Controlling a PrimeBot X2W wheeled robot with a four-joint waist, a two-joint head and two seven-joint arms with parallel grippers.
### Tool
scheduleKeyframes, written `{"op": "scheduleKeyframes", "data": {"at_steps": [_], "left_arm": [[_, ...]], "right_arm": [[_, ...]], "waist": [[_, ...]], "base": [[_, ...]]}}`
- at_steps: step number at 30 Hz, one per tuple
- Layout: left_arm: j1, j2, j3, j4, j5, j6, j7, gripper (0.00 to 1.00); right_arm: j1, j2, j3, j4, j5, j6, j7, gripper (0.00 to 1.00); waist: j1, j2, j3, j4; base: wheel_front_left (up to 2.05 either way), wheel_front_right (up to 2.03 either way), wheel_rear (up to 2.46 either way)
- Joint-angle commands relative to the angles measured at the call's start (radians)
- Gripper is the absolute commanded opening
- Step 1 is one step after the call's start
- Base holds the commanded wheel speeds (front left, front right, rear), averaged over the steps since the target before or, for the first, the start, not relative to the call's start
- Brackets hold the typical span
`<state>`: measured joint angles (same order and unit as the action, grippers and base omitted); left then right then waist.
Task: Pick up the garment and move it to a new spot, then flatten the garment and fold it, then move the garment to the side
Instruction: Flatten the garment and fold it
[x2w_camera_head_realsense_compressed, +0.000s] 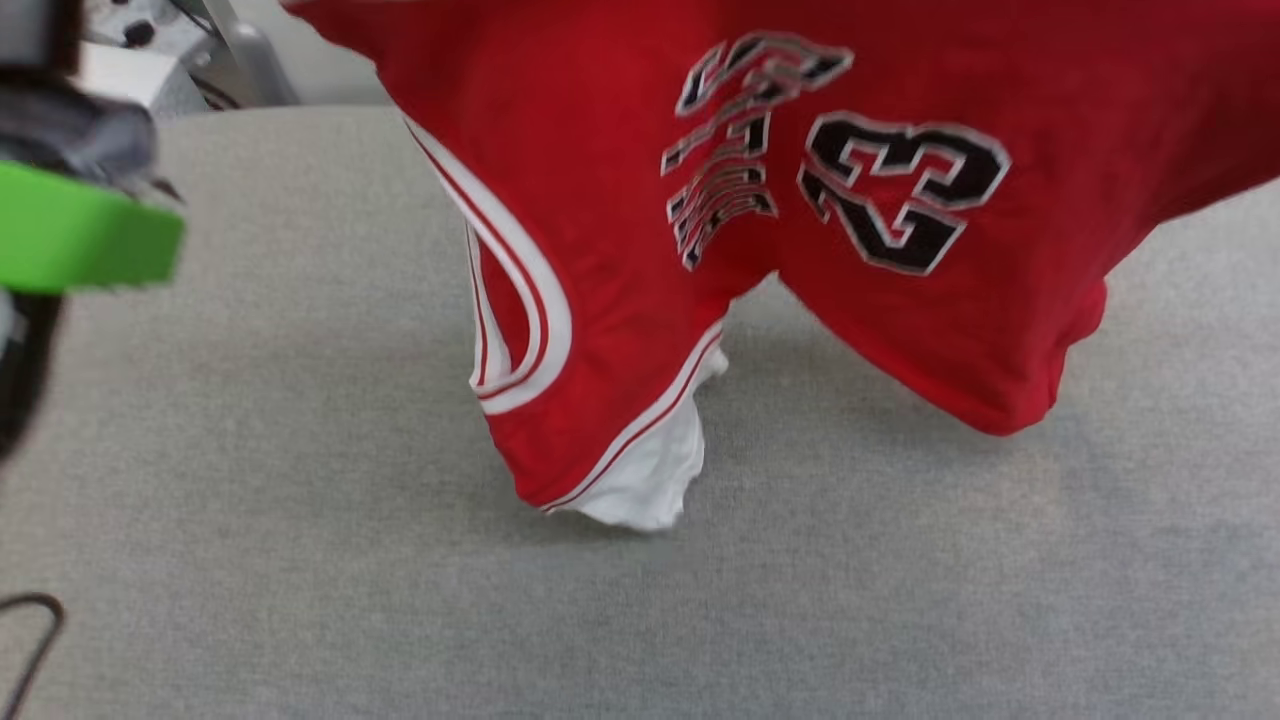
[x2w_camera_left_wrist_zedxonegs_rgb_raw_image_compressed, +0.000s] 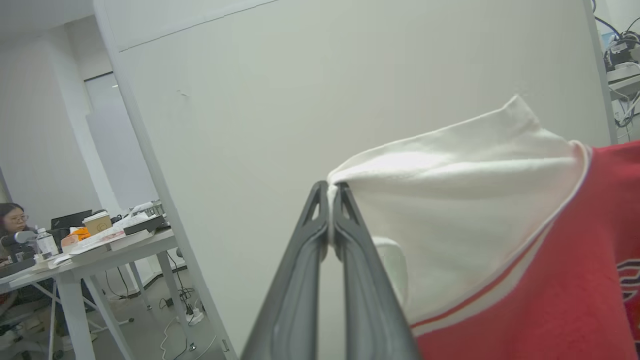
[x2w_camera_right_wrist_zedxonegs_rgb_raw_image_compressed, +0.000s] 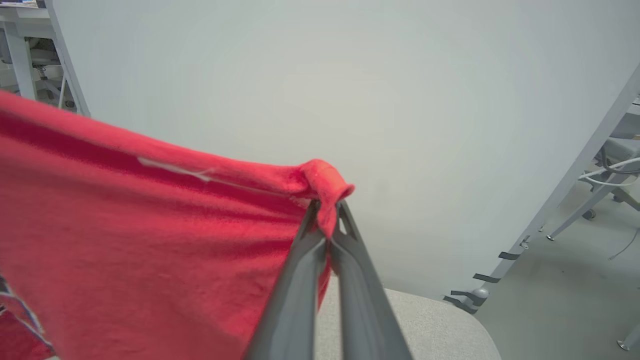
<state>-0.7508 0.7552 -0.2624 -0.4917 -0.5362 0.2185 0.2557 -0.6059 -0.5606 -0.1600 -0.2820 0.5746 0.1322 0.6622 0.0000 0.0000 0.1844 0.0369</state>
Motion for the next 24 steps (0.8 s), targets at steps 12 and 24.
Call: {"op": "scheduleKeyframes", "data": {"at_steps": [12, 24], "left_arm": [[-0.536, 0.021, -0.047, 0.327, 0.010, -0.211, 0.072, 0.00], [-1.089, -0.093, -0.147, 0.826, 0.200, -0.307, -0.114, 0.00]], "right_arm": [[-0.385, -0.054, 0.060, 0.195, -0.077, -0.002, -0.051, 0.00], [-0.835, -0.002, 0.193, 0.564, -0.270, -0.002, -0.250, 0.00]], "waist": [[0.0000, 0.0000, 0.367, -0.007], [0.0000, 0.0000, 0.553, -0.011]], "base": [[0.00, 0.00, 0.00], [0.00, 0.00, 0.00]]}}
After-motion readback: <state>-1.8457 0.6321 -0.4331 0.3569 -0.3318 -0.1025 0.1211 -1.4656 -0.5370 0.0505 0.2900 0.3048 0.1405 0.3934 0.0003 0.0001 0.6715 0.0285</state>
